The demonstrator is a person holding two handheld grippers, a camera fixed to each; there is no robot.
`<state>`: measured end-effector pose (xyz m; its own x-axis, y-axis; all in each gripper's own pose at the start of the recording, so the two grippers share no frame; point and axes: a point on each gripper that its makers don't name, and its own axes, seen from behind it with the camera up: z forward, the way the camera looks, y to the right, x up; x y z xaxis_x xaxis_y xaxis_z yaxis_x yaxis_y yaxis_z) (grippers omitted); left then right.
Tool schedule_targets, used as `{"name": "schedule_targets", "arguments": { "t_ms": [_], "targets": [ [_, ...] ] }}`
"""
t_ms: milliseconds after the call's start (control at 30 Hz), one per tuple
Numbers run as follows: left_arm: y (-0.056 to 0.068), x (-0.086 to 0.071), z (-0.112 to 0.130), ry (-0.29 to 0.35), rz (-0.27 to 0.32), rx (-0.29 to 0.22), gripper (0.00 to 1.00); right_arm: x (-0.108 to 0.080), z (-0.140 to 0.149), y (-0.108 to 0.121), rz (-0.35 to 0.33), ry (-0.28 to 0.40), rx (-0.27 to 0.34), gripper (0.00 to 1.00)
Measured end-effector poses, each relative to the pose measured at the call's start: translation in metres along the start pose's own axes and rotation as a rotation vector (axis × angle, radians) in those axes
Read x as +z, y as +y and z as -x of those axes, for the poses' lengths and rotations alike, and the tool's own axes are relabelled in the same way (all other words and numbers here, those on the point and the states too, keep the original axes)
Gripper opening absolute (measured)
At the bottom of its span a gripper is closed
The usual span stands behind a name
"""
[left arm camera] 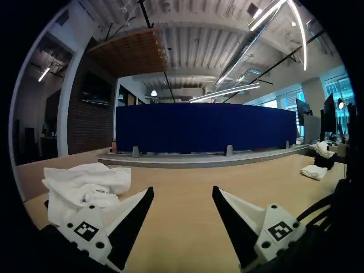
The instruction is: Fold towel
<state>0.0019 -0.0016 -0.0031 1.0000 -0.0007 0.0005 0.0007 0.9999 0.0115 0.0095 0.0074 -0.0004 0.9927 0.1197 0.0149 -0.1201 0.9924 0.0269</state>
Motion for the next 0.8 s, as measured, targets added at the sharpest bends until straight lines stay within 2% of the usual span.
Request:
{"name": "schedule_targets", "arguments": {
  "t_ms": [267,600,800],
  "targets": [
    [0.000,0.001,0.000,0.000,0.000,0.000,0.95,-0.002,0.005,0.000,-0.003,0.005,-0.037,1.00],
    [0.000,-0.001,0.000,0.000,0.000,0.000,0.95,-0.003,0.006,-0.005,-0.011,0.009,-0.043,1.00],
    [0.000,0.000,0.000,0.000,0.000,0.000,0.96,-0.004,0.009,-0.011,-0.018,0.009,-0.075,1.00]
  ]
}}
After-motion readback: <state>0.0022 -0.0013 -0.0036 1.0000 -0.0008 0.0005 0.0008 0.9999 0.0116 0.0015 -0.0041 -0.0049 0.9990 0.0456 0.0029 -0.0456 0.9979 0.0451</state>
